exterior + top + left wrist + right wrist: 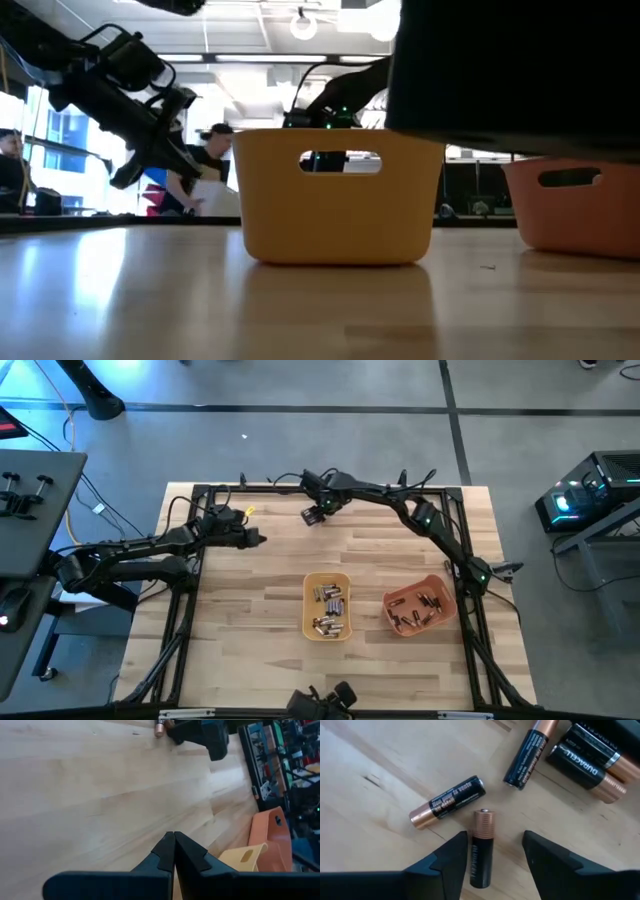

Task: Sort batteries
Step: Put the black battery into the orange bin

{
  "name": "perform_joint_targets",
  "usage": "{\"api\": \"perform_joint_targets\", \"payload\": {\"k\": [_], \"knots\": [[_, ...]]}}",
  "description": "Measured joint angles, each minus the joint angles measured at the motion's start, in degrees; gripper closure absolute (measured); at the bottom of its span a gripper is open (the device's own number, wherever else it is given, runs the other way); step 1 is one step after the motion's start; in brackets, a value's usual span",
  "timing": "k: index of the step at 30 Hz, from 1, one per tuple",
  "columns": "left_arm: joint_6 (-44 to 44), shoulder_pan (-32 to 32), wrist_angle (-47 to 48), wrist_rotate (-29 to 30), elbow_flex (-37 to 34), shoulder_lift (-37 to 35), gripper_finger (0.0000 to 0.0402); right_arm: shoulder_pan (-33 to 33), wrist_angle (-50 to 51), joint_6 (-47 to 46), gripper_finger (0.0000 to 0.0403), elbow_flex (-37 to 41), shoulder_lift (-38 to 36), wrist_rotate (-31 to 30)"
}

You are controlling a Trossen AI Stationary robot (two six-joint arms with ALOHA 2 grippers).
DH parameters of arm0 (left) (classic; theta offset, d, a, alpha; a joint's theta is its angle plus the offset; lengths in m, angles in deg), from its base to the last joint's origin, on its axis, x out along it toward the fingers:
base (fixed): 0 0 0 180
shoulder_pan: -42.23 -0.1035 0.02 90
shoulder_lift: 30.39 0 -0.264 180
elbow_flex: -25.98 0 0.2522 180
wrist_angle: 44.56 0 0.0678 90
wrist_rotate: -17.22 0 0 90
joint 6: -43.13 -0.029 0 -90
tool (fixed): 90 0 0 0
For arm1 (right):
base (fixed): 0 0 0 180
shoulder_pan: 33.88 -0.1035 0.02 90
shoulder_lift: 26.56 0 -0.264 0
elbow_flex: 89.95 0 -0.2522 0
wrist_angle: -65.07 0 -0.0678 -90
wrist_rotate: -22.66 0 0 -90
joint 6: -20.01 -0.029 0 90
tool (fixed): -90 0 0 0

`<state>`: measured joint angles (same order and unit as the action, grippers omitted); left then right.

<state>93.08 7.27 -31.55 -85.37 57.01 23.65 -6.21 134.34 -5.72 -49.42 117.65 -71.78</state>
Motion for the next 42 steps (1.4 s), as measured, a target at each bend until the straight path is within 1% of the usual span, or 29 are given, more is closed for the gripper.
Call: {"api": "perform_joint_targets", "payload": {"k": [4,8,11,14,18,20,25,29,33,39,42], "knots": [[-1.0,0.0,-0.1,-1.1,0.0,0.0,0.0401,-0.1,0.1,1.1,0.0216,0.0,0.0,-0.5],[-1.0,0.0,-1.1,-2.4,0.0,-0.1,0.0401,0.1,0.4,1.8,0.0215,0.0,0.0,0.9],[-1.3,0.0,-1.5,-2.4,0.0,-0.1,0.0401,0.3,0.3,0.1,0.0213,0.1,-0.1,1.7],[-1.6,0.0,-2.3,-2.4,0.0,-0.1,0.0401,0.2,-0.3,-0.4,0.0213,-0.1,-0.2,0.5],[-1.1,0.0,-2.4,-2.4,0.0,-0.1,0.0401,0.6,-0.2,-0.7,0.0214,-3.3,-0.3,0.1],[-1.0,0.0,-2.4,-2.4,0.0,-0.1,0.0401,1.1,-0.2,0.3,0.0214,-4.0,-0.6,0.8],[-0.7,0.0,-2.3,-2.4,0.0,-0.1,0.0401,1.8,2.2,0.3,0.0215,-1.6,-0.4,1.8],[-0.7,0.0,-2.2,-2.4,0.0,-0.1,0.0401,1.5,1.1,0.2,0.0215,-0.9,-0.3,4.7],[-0.6,0.0,-2.2,-2.4,0.0,-0.1,0.0401,0.5,1.6,0.4,0.0215,-0.9,0.0,2.7],[-0.4,0.0,-2.2,-2.5,0.0,-0.1,0.0401,-0.8,3.3,1.5,0.0224,-1.5,0.1,-2.0],[0.4,0.1,-2.2,-3.0,0.0,-0.1,0.0401,-0.8,5.6,0.1,0.025,-2.5,0.0,-2.7]]}}
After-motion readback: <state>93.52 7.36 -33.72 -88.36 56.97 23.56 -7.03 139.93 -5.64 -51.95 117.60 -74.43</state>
